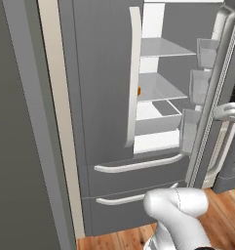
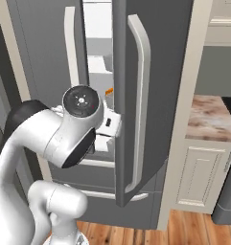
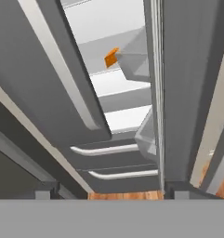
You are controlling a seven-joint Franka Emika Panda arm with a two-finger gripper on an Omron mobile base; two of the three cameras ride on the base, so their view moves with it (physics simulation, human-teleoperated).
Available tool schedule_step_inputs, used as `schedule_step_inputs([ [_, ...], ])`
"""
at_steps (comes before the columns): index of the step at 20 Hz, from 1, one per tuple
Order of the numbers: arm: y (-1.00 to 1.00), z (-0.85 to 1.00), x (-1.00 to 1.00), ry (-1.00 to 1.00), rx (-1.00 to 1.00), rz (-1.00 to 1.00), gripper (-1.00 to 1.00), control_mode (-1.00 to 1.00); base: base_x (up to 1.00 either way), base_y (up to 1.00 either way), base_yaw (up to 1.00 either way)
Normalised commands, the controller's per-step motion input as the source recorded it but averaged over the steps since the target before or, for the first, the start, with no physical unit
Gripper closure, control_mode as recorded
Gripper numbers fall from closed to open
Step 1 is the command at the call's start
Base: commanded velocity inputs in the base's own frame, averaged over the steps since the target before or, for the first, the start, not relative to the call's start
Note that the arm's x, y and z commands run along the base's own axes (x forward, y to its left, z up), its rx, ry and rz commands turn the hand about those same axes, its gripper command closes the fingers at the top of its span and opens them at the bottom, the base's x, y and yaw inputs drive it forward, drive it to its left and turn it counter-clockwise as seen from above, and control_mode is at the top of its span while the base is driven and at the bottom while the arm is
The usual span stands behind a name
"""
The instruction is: Retrieve the sausage and cheese from the fridge and place them on the cutting board on the counter.
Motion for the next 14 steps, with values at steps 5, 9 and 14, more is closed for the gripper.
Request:
schedule_step_inputs([
  [5,0.87,0.12,0.13,0.02,0.10,-0.19,-1.00,-1.00,0.00,0.00,0.00],
  [9,0.89,0.12,0.84,0.00,0.06,-0.32,-1.00,-1.00,0.00,0.00,0.00],
  [14,0.61,0.00,1.00,0.03,0.13,-0.28,-1.00,-1.00,0.00,0.00,0.00],
])
